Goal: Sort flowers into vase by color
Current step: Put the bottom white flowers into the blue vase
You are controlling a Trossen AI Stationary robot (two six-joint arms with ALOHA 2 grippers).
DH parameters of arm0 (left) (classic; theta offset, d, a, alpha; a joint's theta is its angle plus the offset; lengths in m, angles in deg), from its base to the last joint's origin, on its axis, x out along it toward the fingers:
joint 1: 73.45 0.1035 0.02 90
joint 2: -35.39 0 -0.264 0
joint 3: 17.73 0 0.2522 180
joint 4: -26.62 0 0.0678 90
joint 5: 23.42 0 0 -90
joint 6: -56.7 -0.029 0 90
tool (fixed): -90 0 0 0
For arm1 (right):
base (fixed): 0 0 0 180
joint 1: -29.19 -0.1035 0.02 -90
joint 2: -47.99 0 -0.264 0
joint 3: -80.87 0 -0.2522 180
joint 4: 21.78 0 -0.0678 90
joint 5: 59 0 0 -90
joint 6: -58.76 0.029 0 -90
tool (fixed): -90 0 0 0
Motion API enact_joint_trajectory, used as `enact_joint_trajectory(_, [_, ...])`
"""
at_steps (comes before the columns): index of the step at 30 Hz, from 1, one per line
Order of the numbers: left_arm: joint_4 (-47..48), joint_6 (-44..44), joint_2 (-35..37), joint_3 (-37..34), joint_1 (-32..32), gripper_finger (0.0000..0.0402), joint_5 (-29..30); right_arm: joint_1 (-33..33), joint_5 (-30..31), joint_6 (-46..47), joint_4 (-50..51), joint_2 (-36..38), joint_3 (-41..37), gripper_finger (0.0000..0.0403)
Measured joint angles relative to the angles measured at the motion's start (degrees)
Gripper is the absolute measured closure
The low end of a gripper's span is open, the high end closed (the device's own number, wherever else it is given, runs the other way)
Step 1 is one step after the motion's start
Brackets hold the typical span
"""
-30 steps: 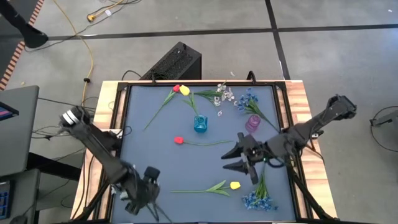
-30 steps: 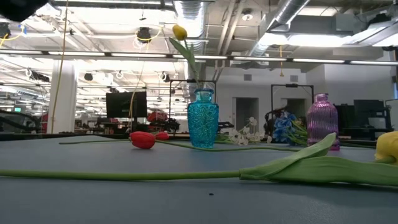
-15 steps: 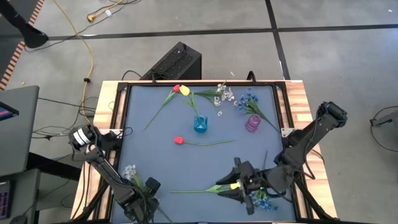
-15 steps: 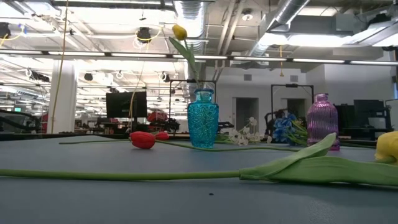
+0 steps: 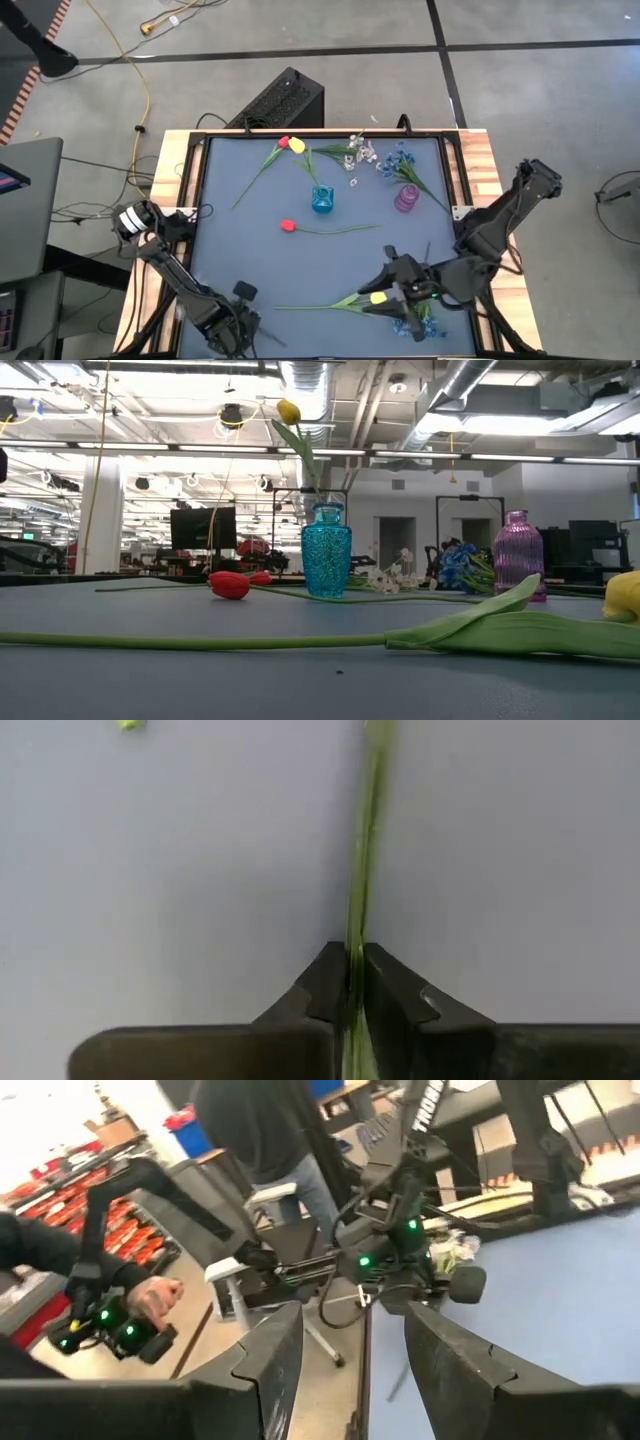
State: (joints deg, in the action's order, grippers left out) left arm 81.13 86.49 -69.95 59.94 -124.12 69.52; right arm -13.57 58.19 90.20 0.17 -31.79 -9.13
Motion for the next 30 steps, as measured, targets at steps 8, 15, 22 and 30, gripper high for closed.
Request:
enact_joint_trajectory(8, [10.1,2.4,0.3,8.1,4.8,0.0394,10.6,-2.3,-0.1,-6.9,2.6,4.7,0.0,0.0201])
enact_joint_trajectory(15, [22.8,-3.1,3.9,22.8,11.2,0.0399,18.8,-2.1,-0.1,-9.5,9.1,7.6,0.0,0.0201])
enact_joint_trajectory(22, [22.3,7.7,9.0,32.2,20.4,0.0399,17.8,-0.5,-0.1,-20.3,14.0,7.3,0.0,0.0201])
enact_joint_trajectory(30, [20.2,34.1,12.1,33.4,30.2,0.0399,5.1,0.2,0.0,-48.1,14.7,7.0,-0.1,0.0201])
